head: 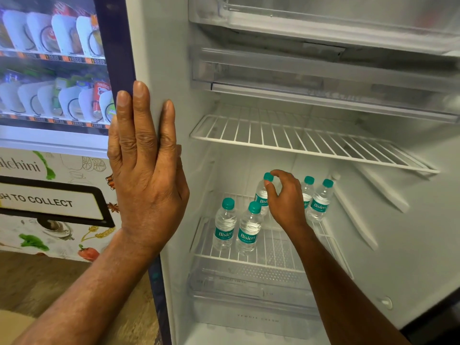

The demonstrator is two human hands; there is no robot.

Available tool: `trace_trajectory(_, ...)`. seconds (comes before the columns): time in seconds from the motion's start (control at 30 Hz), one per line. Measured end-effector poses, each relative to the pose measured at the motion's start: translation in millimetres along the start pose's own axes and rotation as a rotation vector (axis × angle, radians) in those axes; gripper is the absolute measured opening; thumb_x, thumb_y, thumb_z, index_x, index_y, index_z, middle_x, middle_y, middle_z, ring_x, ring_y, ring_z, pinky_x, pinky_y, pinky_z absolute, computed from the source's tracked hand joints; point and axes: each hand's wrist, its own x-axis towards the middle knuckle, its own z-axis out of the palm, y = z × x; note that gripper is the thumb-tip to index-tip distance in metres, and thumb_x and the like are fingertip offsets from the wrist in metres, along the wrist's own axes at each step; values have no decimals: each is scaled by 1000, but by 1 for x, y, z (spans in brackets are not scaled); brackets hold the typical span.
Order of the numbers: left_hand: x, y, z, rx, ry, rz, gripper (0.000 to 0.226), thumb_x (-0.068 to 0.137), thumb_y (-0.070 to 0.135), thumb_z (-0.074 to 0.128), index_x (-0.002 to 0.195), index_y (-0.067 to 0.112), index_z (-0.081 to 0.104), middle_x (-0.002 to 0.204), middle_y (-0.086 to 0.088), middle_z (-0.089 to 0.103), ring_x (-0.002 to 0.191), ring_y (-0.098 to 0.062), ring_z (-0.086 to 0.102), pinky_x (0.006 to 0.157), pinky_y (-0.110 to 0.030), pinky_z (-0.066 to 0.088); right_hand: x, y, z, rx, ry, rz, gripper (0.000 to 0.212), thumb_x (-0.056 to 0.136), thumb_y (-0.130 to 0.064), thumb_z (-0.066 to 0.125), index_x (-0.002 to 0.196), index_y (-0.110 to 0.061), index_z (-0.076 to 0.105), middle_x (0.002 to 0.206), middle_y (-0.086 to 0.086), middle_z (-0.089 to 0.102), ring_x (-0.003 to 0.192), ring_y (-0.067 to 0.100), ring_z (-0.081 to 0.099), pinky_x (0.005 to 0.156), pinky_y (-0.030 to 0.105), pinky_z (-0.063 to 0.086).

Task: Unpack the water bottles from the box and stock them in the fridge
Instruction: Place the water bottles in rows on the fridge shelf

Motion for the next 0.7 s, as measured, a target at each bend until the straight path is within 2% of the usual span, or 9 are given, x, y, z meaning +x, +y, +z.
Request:
trace_trajectory(0.17,-2,0,1,-5,2,-2,53,105,0,52,156,-2,37,161,-35,25,152,-48,15,123,-59,24,24,12,11,-6,-71,-5,37,99,-22,54,136,-18,51,144,4,49,132,22,47,105,28,36)
trace_trajectory(0.33,-2,1,2,-3,14,6,53,105,0,52,156,-2,38,162,-31,23,152,-47,14,123,-59,26,43,15,23,-12,-221,104,47,100,-18,54,144,-17,41,152,6,40,135,26,45,108,35,40)
trace_trajectory(0.4,-2,0,2,2,18,18,53,104,-1,52,156,-2,38,163,-28,20,153,-47,14,124,-58,24,48,20,28,-15,-267,129,47,100,-15,53,145,-16,40,152,7,40,134,28,46,109,37,40)
trace_trajectory(0.53,-2,-1,2,14,24,19,54,104,-2,52,156,-3,38,162,-32,23,152,-48,14,126,-55,22,54,29,33,-50,-353,142,45,100,-7,50,144,-14,44,149,10,44,133,29,47,109,37,39)
trace_trajectory(0.7,-2,0,2,14,25,15,54,103,-3,53,155,-3,38,161,-32,23,152,-46,12,126,-54,21,57,34,36,-107,-342,105,44,97,-8,57,140,-15,48,143,10,50,127,29,53,106,38,43)
